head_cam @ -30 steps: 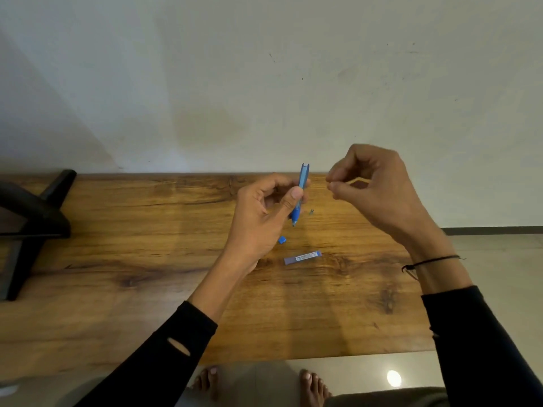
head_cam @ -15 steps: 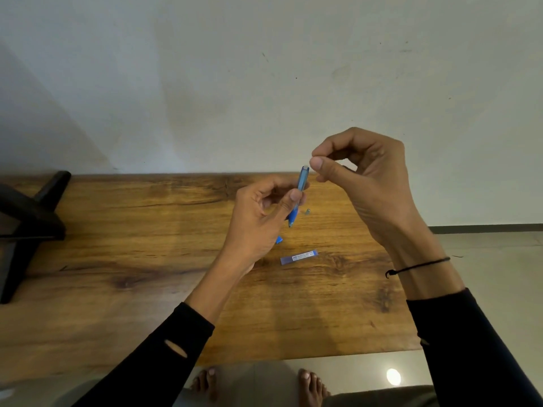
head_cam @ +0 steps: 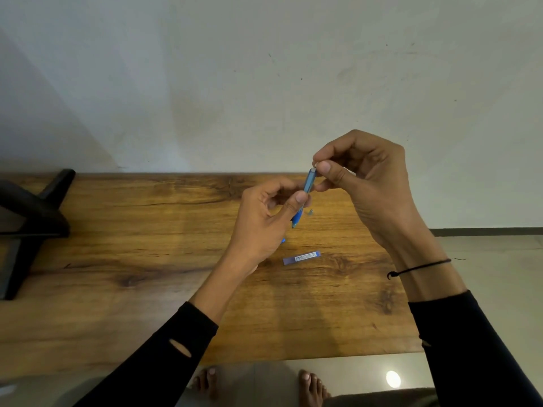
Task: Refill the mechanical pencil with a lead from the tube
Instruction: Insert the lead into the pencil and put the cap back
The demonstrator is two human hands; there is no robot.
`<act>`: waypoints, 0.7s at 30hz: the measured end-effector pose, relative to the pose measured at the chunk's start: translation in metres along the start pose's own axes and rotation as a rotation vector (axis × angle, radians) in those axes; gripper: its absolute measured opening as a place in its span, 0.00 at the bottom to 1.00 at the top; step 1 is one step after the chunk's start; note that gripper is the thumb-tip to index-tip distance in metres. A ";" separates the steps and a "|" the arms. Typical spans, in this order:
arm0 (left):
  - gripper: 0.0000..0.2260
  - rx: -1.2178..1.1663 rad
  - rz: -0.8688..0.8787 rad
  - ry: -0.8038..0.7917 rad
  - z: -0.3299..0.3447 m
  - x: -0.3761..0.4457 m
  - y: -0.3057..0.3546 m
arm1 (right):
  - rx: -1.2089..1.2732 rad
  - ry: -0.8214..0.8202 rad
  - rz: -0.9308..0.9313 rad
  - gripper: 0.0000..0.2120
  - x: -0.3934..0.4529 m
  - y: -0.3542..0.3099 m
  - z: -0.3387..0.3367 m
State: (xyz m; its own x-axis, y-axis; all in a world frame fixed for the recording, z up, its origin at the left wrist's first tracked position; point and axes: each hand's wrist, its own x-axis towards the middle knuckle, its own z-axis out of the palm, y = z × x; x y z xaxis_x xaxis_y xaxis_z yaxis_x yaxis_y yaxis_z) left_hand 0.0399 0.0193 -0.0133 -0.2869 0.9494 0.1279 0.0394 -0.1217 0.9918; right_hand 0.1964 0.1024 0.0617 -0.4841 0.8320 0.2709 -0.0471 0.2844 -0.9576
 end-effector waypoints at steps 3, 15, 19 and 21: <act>0.05 0.004 0.003 0.005 0.001 0.000 0.000 | -0.017 -0.009 -0.006 0.10 -0.001 -0.001 0.000; 0.04 0.052 -0.021 0.013 0.001 0.000 0.001 | -0.091 -0.033 0.045 0.07 -0.001 0.004 -0.005; 0.02 0.049 -0.011 0.005 0.004 -0.002 -0.002 | -0.092 -0.024 0.077 0.06 -0.004 0.009 -0.007; 0.02 0.052 -0.009 0.010 0.004 -0.002 -0.003 | -0.083 -0.013 0.104 0.06 -0.005 0.010 -0.007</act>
State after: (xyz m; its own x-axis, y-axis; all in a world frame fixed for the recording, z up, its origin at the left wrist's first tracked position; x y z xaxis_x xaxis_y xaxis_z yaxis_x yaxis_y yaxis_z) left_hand 0.0444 0.0191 -0.0167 -0.2972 0.9473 0.1192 0.0865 -0.0976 0.9915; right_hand 0.2039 0.1045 0.0520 -0.4943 0.8528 0.1689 0.0763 0.2360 -0.9687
